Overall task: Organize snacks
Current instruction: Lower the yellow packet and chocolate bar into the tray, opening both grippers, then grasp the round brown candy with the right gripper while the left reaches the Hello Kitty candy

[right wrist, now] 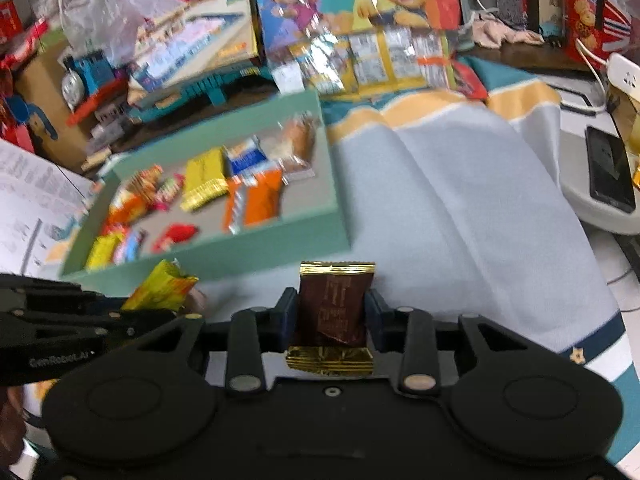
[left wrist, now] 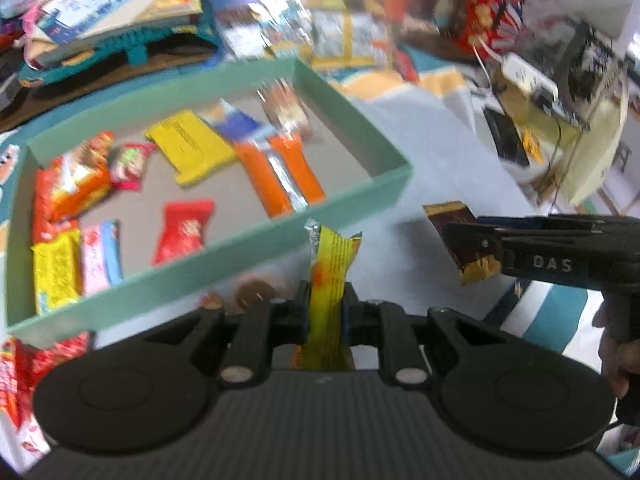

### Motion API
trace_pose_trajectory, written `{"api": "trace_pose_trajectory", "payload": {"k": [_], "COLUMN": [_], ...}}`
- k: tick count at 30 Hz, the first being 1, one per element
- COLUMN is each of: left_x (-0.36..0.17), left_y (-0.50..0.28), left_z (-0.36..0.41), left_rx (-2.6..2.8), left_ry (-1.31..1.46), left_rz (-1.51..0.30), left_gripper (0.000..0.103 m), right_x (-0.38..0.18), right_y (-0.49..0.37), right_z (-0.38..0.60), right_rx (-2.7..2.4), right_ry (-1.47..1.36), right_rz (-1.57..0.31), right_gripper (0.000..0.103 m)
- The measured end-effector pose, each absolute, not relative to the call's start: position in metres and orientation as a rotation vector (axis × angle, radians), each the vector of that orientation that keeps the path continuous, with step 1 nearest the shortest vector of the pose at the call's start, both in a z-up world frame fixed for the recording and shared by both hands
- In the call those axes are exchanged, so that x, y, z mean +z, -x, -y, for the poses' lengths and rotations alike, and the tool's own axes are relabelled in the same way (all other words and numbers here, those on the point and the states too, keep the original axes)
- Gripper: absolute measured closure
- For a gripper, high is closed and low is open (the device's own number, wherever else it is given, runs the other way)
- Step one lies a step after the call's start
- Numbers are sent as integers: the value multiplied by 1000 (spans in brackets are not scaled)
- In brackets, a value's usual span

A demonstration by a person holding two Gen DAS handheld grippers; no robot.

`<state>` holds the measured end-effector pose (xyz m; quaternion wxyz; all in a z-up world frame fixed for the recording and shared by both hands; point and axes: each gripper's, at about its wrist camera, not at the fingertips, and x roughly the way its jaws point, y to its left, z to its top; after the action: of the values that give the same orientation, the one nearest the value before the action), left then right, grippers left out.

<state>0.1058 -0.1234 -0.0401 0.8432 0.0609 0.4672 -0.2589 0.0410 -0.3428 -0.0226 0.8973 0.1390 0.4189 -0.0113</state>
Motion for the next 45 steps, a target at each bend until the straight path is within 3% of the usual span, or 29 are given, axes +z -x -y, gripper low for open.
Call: {"api": "trace_pose_trajectory", "payload": {"k": [12,30,32,33,34,35,36,40,45], "left_x": [4,-38,-41,-43,-44,-45,-46,-45,-41], "left_y": [-174,-230,-232,-233,-233,-233,-231,-227,-216], "left_z": [89,112,112,112,112,111,109,102,93], "left_rx": [-417,-406,-402,-399,-391,-373,-348,-323,-312], "left_ry": [-43,-36,-33,-31,-29,-29,-30,-11,-11], "left_rz": [-879,-969,-973,-976,-979,-974,-963,-974,-977], "left_gripper": [88,88,77,52,37,15,5,2,1], "right_x": [28,-5,-7,-7,-7,-6,-5,2,7], "right_y": [-99,-166,-169,-169,-169,-168,-166,-161,-154], "right_z": [326,319,319,320,321,323,324,325,321], "right_rx": [37,20,9,0,-5,-7,-13,-24,-23], "right_ry": [-262,-261,-264,-266,-275,-290,-302,-297,-294], "right_rz": [-782,-857,-856,-854,-854,-846,-830,-807,-813], "right_gripper": [68,67,62,56,33,14,9,0,0]}}
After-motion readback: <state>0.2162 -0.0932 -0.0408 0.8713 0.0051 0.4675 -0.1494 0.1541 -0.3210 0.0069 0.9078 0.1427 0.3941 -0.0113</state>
